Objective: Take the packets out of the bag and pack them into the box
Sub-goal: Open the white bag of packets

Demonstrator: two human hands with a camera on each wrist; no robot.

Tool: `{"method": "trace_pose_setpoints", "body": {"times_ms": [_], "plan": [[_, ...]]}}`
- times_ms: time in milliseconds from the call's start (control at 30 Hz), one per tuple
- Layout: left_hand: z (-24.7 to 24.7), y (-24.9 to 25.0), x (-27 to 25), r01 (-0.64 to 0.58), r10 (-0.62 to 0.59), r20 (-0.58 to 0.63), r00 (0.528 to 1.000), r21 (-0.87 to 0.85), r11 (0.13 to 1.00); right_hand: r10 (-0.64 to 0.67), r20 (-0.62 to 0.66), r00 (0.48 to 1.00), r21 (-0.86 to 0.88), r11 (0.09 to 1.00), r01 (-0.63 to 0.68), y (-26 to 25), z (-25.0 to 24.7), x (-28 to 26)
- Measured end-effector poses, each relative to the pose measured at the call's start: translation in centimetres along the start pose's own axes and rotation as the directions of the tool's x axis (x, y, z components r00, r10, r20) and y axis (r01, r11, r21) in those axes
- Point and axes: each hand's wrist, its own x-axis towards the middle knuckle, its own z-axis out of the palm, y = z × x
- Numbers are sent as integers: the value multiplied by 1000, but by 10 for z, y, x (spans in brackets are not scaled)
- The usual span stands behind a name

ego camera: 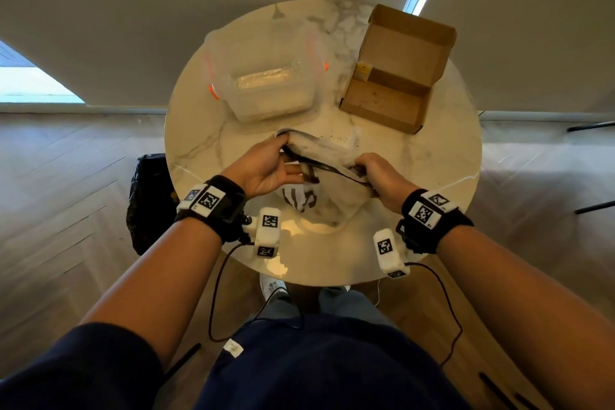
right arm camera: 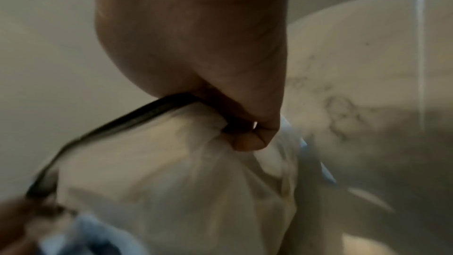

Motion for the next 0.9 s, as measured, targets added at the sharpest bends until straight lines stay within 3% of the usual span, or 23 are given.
{"method": "trace_pose_setpoints", "body": {"times_ms": [67,133,200,267,367,467,533,567,600,667,700,733,800,833,900], "plan": [[10,4,5,-34,34,-11,999,-9,999,-106,5,994,-298,949,102,4,0,1],[18,5,10,-82,82,-22,996,-24,996,-210,-7,978,-472,863,182,5,0,-4],[24,5,12,-101,100,-14,995,-57,993,-265,25,964,-546,804,235,5,2,-7],[26,0,11,-84,86,26,996,-85,993,-209,59,976,-568,797,206,5,5,-7],[20,-10,11,-45,52,101,994,-67,997,-155,21,988,-539,830,142,8,9,1],[4,-17,7,-22,28,122,992,-47,999,-118,-49,992,-366,926,92,11,9,12],[-7,-20,3,12,-13,36,999,30,999,-76,-72,994,-188,980,61,13,5,19],[-12,-22,2,9,-4,-32,999,152,988,-62,-82,995,-112,992,53,13,2,21],[-18,-24,2,-13,47,-83,995,368,930,-55,-91,994,-50,997,50,12,0,22],[-26,-28,5,-78,234,-80,969,799,596,-72,-110,991,-1,997,73,10,-4,23],[-27,-29,7,-96,344,-78,936,883,460,-93,-119,989,-7,996,92,8,-5,21],[-25,-29,6,-117,436,-93,895,895,431,-111,-129,985,-20,994,109,7,-5,20],[-16,-26,4,-209,514,-123,849,815,541,-140,-141,980,-33,990,137,4,-3,17],[-9,-24,4,-225,505,-122,854,789,571,-146,-133,980,-23,989,144,1,-2,14],[7,-19,0,-208,471,-39,881,862,461,-120,-124,985,21,992,124,-2,-1,10]]}}
